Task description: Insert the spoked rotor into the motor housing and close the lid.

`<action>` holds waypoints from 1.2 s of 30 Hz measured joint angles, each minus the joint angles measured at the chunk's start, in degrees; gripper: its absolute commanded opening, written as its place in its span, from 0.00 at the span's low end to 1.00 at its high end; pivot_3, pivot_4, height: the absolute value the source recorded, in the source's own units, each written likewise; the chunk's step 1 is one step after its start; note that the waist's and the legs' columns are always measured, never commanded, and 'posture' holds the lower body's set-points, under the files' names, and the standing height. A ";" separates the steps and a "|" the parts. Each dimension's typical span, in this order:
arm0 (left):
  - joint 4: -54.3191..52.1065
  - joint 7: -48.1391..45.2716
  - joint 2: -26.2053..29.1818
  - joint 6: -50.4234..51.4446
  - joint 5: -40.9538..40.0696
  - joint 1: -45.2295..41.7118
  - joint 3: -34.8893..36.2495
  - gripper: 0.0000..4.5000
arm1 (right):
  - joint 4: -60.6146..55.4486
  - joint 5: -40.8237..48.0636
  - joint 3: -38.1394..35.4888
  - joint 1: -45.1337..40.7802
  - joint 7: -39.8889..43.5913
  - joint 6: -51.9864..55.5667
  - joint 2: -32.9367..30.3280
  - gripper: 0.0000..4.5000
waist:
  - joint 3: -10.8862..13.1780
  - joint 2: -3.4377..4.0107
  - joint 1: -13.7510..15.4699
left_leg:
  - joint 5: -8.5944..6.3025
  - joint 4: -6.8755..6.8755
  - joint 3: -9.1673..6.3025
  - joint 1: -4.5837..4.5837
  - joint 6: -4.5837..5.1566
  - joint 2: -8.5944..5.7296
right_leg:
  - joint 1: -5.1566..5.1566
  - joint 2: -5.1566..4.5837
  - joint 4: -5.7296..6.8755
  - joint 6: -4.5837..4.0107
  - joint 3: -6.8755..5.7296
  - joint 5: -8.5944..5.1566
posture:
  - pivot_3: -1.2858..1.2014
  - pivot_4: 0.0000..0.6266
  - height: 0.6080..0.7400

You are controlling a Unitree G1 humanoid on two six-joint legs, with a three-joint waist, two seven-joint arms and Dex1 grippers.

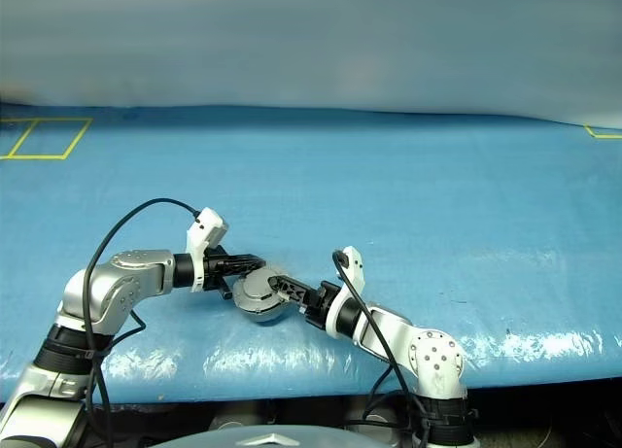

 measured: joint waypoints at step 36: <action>-0.16 0.43 -0.66 -0.31 -0.25 0.91 1.46 0.00 | 3.69 8.36 3.25 2.12 -4.05 -2.74 -1.41 0.30 | 0.00 -0.01 0.12 | -0.01 0.03 0.01 0.00 0.01 -0.01 | 0.02 0.00 -0.01 0.01 0.03 0.00 | 0.52 0.24 1.00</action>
